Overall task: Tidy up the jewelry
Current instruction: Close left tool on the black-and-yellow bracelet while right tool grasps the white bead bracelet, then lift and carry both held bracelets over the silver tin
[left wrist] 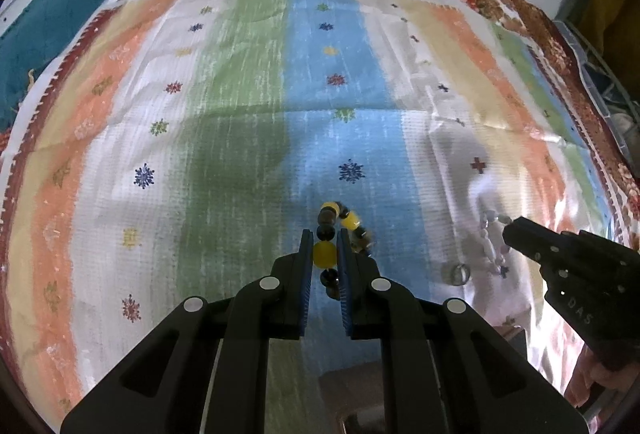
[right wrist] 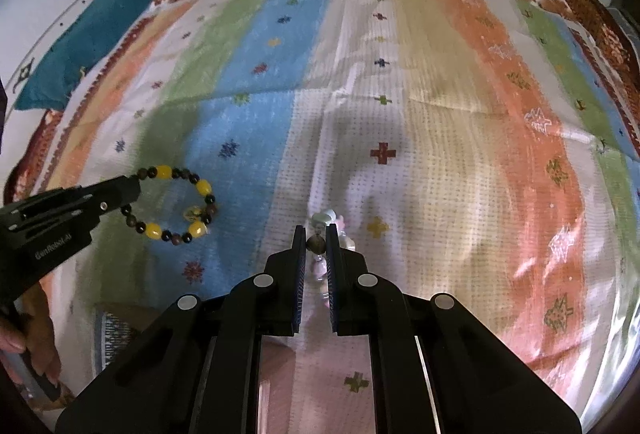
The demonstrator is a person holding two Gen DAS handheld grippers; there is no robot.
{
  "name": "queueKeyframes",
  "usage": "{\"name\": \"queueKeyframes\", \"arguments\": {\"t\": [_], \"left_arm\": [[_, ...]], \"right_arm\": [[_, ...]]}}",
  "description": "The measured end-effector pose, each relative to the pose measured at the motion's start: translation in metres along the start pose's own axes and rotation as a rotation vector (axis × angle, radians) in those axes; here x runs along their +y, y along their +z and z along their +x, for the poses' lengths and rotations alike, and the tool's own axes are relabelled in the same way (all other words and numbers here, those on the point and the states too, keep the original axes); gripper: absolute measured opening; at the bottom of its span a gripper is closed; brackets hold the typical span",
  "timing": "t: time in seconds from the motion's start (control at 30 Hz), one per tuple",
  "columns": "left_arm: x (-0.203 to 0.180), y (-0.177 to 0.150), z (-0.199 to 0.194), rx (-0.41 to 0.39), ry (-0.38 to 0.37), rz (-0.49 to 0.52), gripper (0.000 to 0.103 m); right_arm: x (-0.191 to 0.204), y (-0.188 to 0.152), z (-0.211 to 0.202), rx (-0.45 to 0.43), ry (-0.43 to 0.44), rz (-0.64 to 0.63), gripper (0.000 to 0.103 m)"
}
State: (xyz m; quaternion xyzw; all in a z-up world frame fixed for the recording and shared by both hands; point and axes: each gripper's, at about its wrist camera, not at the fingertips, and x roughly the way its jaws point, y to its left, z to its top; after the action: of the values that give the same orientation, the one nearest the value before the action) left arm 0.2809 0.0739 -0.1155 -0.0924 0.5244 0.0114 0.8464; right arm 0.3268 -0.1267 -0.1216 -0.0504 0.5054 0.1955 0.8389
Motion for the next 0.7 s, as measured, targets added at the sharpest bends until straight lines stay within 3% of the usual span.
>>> {"name": "queueKeyframes", "arguments": {"t": [0.1, 0.47, 0.6, 0.7], "left_arm": [[-0.003, -0.003, -0.006, -0.010, -0.002, 0.002, 0.011], [-0.017, -0.010, -0.037, -0.050, -0.013, 0.015, 0.011], [-0.023, -0.012, -0.049, -0.068, -0.020, 0.026, 0.011], [-0.027, -0.016, -0.058, -0.082, -0.024, 0.035, 0.011]], "right_arm": [[0.006, 0.000, -0.009, -0.028, -0.027, -0.024, 0.011], [0.027, -0.005, -0.044, -0.085, 0.029, -0.043, 0.011], [0.033, -0.006, -0.055, -0.132, -0.013, -0.066, 0.011], [0.033, -0.006, -0.061, -0.144, 0.002, -0.059, 0.011]]}}
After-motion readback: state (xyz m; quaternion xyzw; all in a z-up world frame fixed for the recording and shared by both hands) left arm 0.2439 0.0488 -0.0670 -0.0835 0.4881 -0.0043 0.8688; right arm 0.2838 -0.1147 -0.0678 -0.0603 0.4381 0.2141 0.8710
